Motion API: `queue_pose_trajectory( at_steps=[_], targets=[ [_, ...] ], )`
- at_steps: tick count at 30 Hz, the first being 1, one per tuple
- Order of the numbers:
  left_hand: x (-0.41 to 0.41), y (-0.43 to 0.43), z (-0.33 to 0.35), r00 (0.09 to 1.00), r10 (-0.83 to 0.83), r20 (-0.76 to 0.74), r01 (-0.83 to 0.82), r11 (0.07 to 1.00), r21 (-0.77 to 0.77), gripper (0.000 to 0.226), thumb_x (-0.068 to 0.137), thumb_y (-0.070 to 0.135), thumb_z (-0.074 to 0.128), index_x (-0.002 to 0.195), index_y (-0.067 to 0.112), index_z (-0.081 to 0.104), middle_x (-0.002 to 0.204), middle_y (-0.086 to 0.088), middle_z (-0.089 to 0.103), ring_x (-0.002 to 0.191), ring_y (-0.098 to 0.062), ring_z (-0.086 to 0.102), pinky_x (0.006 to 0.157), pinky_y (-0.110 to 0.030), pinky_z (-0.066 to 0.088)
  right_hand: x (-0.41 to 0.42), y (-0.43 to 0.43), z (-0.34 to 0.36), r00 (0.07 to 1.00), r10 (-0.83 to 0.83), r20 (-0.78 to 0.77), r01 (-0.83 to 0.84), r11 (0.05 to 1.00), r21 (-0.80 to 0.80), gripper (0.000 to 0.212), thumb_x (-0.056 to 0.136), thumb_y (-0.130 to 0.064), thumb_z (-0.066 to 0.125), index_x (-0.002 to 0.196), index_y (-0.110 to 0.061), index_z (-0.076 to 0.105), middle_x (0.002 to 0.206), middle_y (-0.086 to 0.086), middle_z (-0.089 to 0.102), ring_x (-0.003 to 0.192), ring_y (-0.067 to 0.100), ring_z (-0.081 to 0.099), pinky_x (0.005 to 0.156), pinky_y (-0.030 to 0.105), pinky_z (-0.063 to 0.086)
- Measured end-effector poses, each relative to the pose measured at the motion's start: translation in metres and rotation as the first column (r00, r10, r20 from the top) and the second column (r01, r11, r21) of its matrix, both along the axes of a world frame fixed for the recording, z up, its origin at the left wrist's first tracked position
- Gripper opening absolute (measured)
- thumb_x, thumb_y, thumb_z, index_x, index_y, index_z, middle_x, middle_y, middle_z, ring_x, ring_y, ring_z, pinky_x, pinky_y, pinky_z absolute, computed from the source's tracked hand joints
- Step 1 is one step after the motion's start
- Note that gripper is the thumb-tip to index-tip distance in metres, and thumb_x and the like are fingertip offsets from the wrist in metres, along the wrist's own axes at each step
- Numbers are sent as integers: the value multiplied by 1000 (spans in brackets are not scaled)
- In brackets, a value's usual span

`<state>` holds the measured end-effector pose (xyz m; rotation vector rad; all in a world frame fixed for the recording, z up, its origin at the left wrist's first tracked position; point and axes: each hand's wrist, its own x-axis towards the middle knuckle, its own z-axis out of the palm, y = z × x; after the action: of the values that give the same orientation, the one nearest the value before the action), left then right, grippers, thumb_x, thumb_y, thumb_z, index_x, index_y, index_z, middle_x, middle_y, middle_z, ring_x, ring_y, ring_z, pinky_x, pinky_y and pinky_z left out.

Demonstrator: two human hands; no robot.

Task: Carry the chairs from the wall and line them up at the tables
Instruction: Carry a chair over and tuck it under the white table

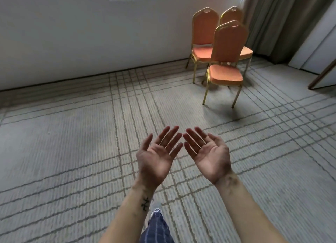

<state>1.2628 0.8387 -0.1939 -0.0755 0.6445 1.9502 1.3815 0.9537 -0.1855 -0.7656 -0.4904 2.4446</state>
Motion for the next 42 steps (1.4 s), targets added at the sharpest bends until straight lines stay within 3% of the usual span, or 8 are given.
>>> queue_pose_trajectory(
  at_steps=[8,12,18,26,34,38,42],
  targets=[
    [-155,139,31,993,-99,-69,100,995,5,59,104,43,34,146,3,49,142,-20,59,133,-36,56,120,-51,30,-137,125,32,997,-71,-20,71,997,3,46,101,-30,43,138,-5,55,136,20,63,129,34,60,116,47,38],
    [-210,217,23,990,-128,-61,128,992,3,61,104,45,35,146,3,48,143,-21,59,134,-35,55,120,-51,30,-196,200,16,997,-83,1,83,997,1,47,100,-29,46,140,-5,53,138,21,62,129,34,59,112,45,42],
    [-296,355,3,991,-110,-76,105,993,-58,61,104,45,36,147,3,47,143,-20,59,135,-36,55,120,-52,30,-287,351,-11,995,-95,-33,94,995,-32,47,98,-30,48,139,-7,54,138,18,63,126,32,62,112,44,42],
    [-403,508,18,994,-76,-80,72,996,-54,61,104,45,35,147,3,48,144,-20,58,136,-35,53,121,-52,29,-405,512,13,996,-36,-86,34,999,-27,50,95,-31,50,138,-6,54,136,19,64,123,31,64,109,43,44],
    [-534,668,-9,988,-146,-41,144,988,-58,61,105,44,36,147,2,47,144,-23,57,135,-36,54,119,-50,32,-529,660,-9,996,-88,-9,88,996,-30,50,94,-31,52,137,-7,55,135,19,65,119,30,65,109,43,45],
    [-616,743,-19,983,-180,-27,179,983,-50,60,104,45,35,146,4,48,143,-20,58,134,-34,55,122,-51,29,-603,731,-10,992,-126,28,127,992,-15,51,97,-31,48,141,-6,54,133,18,66,123,31,62,117,45,37],
    [-694,810,-3,970,-237,-48,234,970,-63,61,104,45,34,145,4,49,141,-20,60,134,-34,56,122,-51,29,-674,793,3,984,-174,35,174,985,8,50,103,-32,42,143,-6,51,135,18,65,124,31,63,112,45,42]
  ],
)
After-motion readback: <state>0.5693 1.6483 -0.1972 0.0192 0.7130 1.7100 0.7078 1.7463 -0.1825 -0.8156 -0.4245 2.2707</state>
